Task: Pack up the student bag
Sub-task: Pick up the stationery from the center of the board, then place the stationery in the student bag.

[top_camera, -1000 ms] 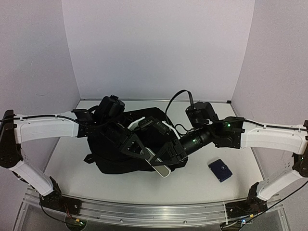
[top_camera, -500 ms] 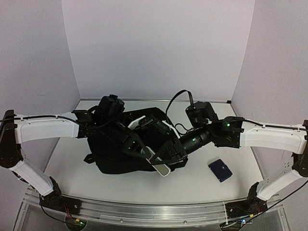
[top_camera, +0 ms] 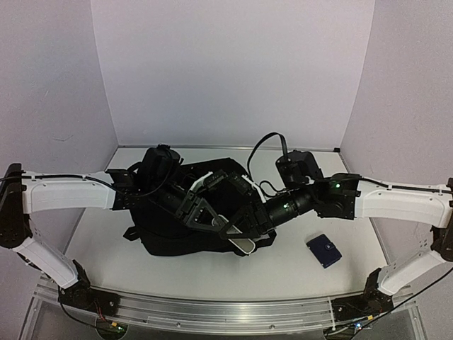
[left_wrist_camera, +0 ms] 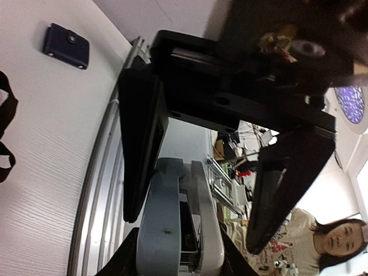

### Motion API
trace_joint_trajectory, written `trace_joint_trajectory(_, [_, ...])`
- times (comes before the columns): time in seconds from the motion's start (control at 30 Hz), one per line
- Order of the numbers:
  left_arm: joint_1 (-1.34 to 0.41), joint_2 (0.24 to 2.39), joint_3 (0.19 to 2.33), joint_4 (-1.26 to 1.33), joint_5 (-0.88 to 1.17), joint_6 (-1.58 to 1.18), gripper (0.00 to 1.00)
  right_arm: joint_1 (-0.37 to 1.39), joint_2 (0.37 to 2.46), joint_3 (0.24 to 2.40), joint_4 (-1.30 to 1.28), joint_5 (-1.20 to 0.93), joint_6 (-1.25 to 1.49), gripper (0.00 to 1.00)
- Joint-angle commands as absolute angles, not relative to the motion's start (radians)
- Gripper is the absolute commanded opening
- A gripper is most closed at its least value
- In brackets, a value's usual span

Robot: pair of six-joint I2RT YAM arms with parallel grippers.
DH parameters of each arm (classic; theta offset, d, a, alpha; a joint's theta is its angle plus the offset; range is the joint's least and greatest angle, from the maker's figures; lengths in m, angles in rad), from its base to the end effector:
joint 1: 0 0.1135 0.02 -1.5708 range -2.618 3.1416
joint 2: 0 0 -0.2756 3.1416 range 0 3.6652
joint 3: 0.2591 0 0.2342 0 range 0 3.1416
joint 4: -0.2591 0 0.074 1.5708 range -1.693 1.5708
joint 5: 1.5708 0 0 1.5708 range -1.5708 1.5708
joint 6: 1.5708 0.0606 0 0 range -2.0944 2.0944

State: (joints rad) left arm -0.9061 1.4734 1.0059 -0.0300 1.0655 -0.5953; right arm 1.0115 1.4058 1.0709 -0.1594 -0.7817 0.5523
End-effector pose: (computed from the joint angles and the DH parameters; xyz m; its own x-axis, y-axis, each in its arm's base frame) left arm 0.1514 -0.2792 0.2900 -0.7233 0.4830 -0.4934 0.5431 -0.0433 -0.8385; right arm 0.1290 0.2865 0.3121 -0.7026 -0.4206 -0.5741 -0.6602 0.0841 0.7464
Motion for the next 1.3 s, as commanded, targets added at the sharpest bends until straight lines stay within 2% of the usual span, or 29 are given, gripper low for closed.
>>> trace_joint_trajectory(0.0, [-0.902,1.385,0.978,0.021,0.85,-0.63,0.0,0.981,1.313,1.057,-0.095,-0.634,0.555,0.87])
trace_joint_trajectory(0.2, [-0.824,1.292,0.944,-0.044,0.711,-0.672,0.0,0.94,1.233,1.046,-0.106,-0.392,0.57,0.98])
trace_joint_trajectory(0.4, [-0.684,1.148,0.918,-0.175,0.443,-0.72,0.0,0.947,1.291,1.12,-0.151,-0.214,0.57,0.96])
trace_joint_trajectory(0.5, [-0.669,1.115,0.938,-0.234,0.284,-0.729,0.0,0.979,1.363,1.18,-0.196,-0.065,0.564,0.94])
trace_joint_trajectory(0.6, [-0.662,1.128,0.959,-0.261,0.208,-0.757,0.0,1.016,1.454,1.28,-0.268,0.106,0.55,0.92])
trace_joint_trajectory(0.77, [-0.653,1.181,0.962,-0.261,0.193,-0.798,0.0,1.056,1.568,1.374,-0.308,0.314,0.545,0.92])
trace_joint_trajectory(0.83, [-0.653,1.195,0.958,-0.268,0.185,-0.799,0.0,1.07,1.61,1.406,-0.315,0.365,0.525,0.89])
trace_joint_trajectory(1.07, [-0.647,1.206,0.929,-0.225,0.179,-0.809,0.0,1.115,1.804,1.577,-0.422,0.485,0.462,0.7])
trace_joint_trajectory(1.27, [-0.64,1.224,0.919,-0.198,0.176,-0.82,0.0,1.118,1.931,1.685,-0.47,0.532,0.425,0.67])
